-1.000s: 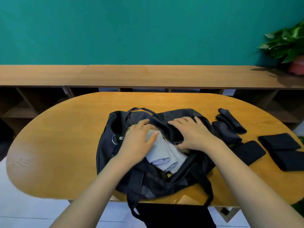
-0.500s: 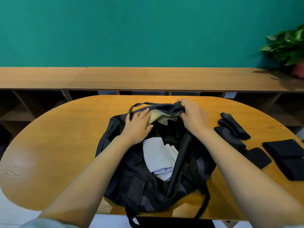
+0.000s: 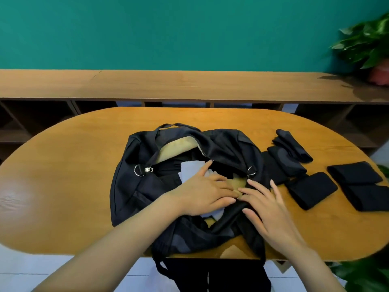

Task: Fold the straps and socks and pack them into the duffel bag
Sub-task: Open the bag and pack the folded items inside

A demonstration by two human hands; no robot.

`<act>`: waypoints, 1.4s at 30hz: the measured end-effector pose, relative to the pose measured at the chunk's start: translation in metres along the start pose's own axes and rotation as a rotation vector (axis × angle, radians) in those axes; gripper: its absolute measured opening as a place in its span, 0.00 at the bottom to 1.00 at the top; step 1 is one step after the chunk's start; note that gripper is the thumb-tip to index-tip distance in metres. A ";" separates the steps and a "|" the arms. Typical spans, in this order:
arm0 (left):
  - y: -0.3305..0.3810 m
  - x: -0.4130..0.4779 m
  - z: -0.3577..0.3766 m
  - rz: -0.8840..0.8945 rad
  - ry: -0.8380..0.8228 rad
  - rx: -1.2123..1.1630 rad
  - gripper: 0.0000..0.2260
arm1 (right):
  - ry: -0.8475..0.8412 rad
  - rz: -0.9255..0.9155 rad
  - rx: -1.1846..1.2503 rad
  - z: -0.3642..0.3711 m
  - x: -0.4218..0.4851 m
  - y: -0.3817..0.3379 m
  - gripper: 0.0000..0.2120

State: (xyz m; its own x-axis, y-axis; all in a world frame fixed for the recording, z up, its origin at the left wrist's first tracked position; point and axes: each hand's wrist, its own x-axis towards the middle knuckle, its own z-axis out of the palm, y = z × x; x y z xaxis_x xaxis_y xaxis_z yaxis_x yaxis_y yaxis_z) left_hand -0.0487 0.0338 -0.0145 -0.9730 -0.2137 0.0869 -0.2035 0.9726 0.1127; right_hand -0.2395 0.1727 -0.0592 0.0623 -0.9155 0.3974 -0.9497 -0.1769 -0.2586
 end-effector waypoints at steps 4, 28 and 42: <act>-0.009 -0.001 0.005 -0.018 -0.002 0.062 0.22 | -0.047 0.084 -0.066 0.014 -0.010 0.000 0.23; -0.040 -0.040 0.004 -0.214 0.171 0.047 0.28 | -0.029 -0.191 -0.108 0.021 0.008 -0.053 0.17; -0.084 -0.012 -0.031 -0.323 0.369 -0.037 0.11 | 0.209 -0.088 0.087 0.008 0.067 -0.025 0.10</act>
State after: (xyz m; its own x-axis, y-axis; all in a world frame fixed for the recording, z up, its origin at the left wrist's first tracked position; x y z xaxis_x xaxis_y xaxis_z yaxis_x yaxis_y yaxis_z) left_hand -0.0164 -0.0477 0.0055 -0.7564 -0.5284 0.3857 -0.4777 0.8489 0.2261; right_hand -0.2095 0.1130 -0.0330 0.0697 -0.8022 0.5930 -0.9130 -0.2908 -0.2862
